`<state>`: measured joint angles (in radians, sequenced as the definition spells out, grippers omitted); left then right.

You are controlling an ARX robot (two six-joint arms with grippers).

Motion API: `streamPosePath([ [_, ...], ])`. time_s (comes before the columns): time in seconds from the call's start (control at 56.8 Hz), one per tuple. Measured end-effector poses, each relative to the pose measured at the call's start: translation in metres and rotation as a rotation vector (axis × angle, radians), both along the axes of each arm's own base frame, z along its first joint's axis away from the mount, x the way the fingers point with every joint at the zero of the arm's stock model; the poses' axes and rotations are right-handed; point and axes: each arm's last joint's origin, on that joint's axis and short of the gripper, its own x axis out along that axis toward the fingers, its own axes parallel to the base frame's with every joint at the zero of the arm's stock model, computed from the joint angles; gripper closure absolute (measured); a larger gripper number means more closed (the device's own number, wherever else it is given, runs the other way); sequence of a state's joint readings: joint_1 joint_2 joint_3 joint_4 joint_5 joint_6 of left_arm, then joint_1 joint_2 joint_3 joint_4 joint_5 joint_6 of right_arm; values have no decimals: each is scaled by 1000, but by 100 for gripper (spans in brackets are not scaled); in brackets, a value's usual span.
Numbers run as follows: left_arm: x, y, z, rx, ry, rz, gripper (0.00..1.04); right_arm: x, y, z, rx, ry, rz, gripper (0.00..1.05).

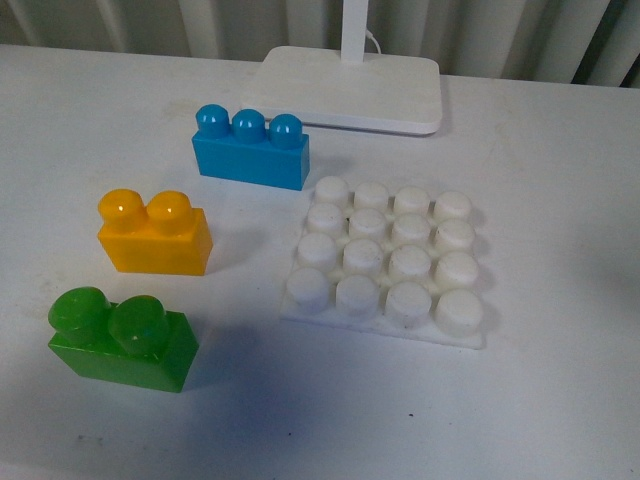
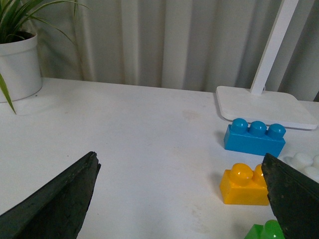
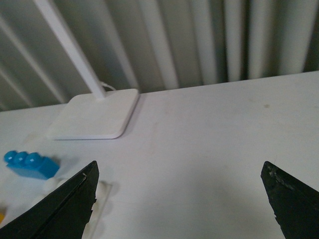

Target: Insert yellow block into base center

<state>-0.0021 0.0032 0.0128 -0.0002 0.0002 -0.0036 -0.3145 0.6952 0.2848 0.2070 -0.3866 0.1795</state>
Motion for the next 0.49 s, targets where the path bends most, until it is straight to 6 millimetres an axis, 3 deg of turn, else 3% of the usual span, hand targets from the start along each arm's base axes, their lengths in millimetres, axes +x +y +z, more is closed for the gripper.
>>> streamPosePath([
  [0.211, 0, 0, 0, 0, 0, 0, 6, -4, -7, -7, -2, 11, -50, 10],
  [0.334, 0, 0, 0, 0, 0, 0, 6, -9, 0, -13, -172, -161, -78, 30],
  [0.405, 0, 0, 0, 0, 0, 0, 6, -14, 8, -17, -218, -190, -70, 48],
  [0.493, 0, 0, 0, 0, 0, 0, 6, -18, 14, -22, -230, -187, -68, 62],
])
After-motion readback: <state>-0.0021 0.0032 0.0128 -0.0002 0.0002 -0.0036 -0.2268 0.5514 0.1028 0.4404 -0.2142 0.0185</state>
